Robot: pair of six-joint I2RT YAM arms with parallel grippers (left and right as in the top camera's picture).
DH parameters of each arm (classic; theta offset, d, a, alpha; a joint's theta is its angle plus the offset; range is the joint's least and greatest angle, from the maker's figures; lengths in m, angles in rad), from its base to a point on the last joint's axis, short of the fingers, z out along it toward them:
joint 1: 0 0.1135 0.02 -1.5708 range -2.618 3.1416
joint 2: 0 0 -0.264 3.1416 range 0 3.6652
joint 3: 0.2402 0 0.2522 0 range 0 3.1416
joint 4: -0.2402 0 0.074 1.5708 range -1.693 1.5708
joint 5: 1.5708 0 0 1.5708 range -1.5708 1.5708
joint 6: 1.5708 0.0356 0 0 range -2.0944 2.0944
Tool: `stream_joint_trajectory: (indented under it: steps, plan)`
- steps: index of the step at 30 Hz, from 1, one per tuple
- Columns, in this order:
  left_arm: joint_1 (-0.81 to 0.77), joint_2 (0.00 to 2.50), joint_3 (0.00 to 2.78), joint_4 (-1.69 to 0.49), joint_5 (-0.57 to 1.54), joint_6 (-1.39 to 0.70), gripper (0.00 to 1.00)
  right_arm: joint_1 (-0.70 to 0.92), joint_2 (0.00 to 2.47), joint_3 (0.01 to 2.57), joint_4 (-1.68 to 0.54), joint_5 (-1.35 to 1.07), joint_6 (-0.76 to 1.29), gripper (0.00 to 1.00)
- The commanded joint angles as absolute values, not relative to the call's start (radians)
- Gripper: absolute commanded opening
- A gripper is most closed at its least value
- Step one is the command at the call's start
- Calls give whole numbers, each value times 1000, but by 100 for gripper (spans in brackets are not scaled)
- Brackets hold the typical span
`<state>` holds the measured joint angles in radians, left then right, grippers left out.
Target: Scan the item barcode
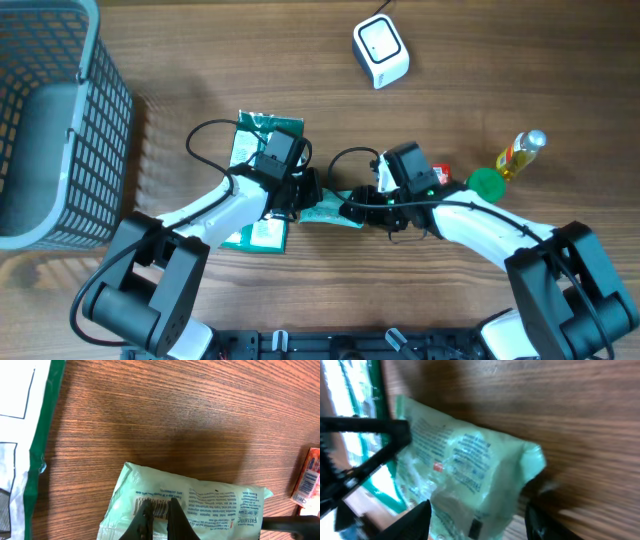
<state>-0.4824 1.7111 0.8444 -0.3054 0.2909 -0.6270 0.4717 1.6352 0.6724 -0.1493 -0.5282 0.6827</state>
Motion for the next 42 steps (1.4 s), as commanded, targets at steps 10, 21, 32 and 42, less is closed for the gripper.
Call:
stream_joint_trajectory:
  steps: [10, 21, 32, 42]
  plan:
    - [-485, 1777, 819, -313, 268, -636, 4, 472, 1645, 558, 79, -557, 920, 54]
    - [-485, 1777, 819, -314, 264, -636, 4, 472, 1645, 558, 126, -514, 995, 39]
    - [-485, 1777, 819, -314, 263, -636, 4, 472, 1645, 558, 123, -509, 948, 10]
    - [-482, 1774, 819, -307, 263, -635, 4, 472, 1645, 558, 123, -487, 923, 4]
